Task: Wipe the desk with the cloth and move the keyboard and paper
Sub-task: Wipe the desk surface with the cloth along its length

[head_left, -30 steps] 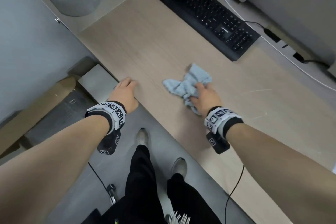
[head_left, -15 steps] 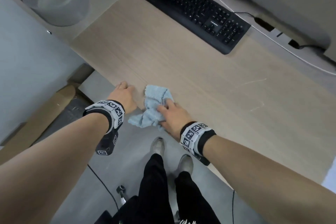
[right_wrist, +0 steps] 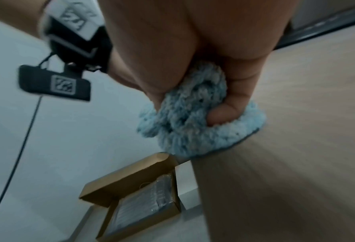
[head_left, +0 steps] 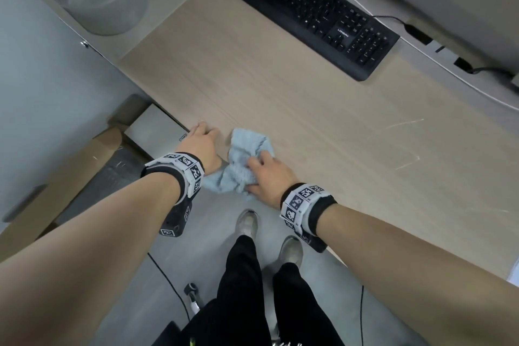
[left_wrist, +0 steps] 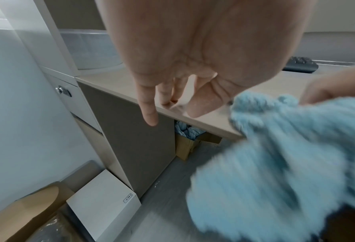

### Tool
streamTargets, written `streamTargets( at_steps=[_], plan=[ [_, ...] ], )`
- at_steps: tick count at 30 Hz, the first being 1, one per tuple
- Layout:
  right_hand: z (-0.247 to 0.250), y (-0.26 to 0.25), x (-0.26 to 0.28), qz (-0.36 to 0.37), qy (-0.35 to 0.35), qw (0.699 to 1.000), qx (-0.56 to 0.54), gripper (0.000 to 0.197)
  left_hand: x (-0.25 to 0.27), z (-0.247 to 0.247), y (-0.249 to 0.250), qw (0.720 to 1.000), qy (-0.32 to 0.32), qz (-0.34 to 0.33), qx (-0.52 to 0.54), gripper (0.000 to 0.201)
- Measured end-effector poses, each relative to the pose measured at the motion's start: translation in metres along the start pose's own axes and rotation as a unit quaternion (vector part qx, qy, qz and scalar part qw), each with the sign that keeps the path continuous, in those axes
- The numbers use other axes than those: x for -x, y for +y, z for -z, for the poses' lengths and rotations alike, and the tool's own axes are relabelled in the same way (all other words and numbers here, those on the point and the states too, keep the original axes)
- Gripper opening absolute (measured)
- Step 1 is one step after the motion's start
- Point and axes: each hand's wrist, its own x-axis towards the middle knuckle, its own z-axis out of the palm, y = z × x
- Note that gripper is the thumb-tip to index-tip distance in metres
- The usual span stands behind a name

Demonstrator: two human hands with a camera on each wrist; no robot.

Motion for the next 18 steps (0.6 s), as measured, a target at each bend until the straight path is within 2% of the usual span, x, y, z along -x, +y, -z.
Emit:
streamTargets(
  at_steps=[1,3,5,7,9,11,13,14,16,18],
  plan=[
    [0.003,0.001,0.004,0.013,-0.01,1.0,0.0,0.056,-0.001,0.004,0.001,1.0,-0.004,0.004,-0.004,0.068],
    [0.021,0.012,0.009,-0.023,0.013,0.999,-0.043,0.054,-0.002,0.012,0.001,1.0,-0.003,0.006,-0.011,0.06],
    [0.051,0.029,0.009,-0.076,0.091,0.987,-0.113,0.054,-0.005,0.021,0.003,1.0,-0.003,0.006,-0.019,0.056],
    [0.087,0.046,0.009,-0.102,0.187,0.962,-0.169,0.05,-0.008,0.029,0.008,1.0,-0.014,0.022,-0.013,0.056],
    [0.111,0.06,0.01,-0.121,0.238,0.942,-0.205,0.045,-0.011,0.033,0.014,0.999,-0.028,0.033,-0.007,0.058],
    [0.119,0.079,0.016,-0.149,0.208,0.949,-0.182,0.042,-0.013,0.037,0.02,0.999,-0.034,0.029,-0.016,0.057],
    [0.11,0.102,0.024,-0.182,0.118,0.973,-0.079,0.039,-0.015,0.039,0.021,0.999,-0.031,0.023,-0.023,0.054],
    [0.108,0.112,0.03,-0.199,0.096,0.974,-0.047,0.037,-0.017,0.04,0.022,0.999,-0.027,0.018,-0.029,0.053],
    [0.109,0.125,0.037,-0.226,0.118,0.965,-0.06,0.045,-0.022,0.046,0.022,0.999,-0.011,0.007,-0.033,0.054],
    [0.111,0.127,0.035,-0.206,0.149,0.964,-0.079,0.07,-0.029,0.053,0.024,1.0,0.001,0.0,-0.031,0.059]
  ],
)
